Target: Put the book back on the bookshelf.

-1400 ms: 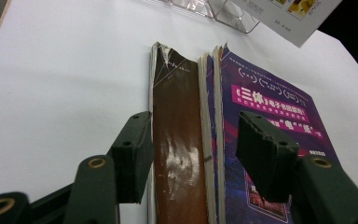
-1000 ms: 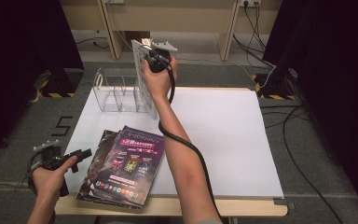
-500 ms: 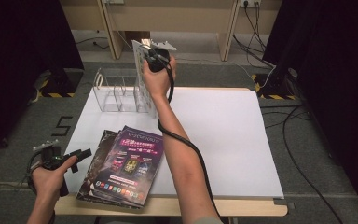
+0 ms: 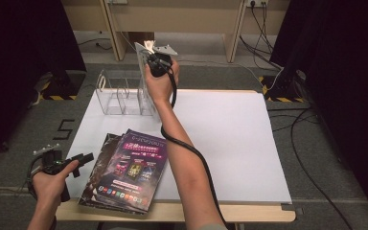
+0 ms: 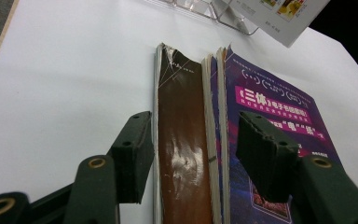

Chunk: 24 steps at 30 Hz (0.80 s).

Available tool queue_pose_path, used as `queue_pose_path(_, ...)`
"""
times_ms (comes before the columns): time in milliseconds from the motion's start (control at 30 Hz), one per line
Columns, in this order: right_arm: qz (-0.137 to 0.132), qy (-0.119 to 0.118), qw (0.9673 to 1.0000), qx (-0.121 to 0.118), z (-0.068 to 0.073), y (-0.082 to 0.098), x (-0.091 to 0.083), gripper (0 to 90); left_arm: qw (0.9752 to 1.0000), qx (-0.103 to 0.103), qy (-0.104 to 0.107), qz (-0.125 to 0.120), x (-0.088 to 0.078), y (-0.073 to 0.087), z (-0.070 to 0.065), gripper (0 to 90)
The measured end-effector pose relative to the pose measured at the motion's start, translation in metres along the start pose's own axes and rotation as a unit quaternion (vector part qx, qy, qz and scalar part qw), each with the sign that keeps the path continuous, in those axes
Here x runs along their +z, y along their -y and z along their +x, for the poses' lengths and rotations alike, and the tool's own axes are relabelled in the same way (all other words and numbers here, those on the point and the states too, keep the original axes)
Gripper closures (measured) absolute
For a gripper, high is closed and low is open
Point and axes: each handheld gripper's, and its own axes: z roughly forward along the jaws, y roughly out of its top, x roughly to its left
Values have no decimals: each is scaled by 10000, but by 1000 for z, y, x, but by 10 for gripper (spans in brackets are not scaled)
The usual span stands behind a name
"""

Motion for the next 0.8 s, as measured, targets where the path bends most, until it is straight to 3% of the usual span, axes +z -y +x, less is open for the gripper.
queue_pose_path(333,255,91,9995,-168,6,15,-15,728,10000,60,22,-5,0,0,-5,452)
queue_pose_path(667,397,-153,9990,126,-2,7,-27,651,9999,70,116,31,3,1,-10,451)
queue_pose_path(800,442,-140,9989,86,-2,6,-28,643,9999,83,109,36,3,1,-11,451)
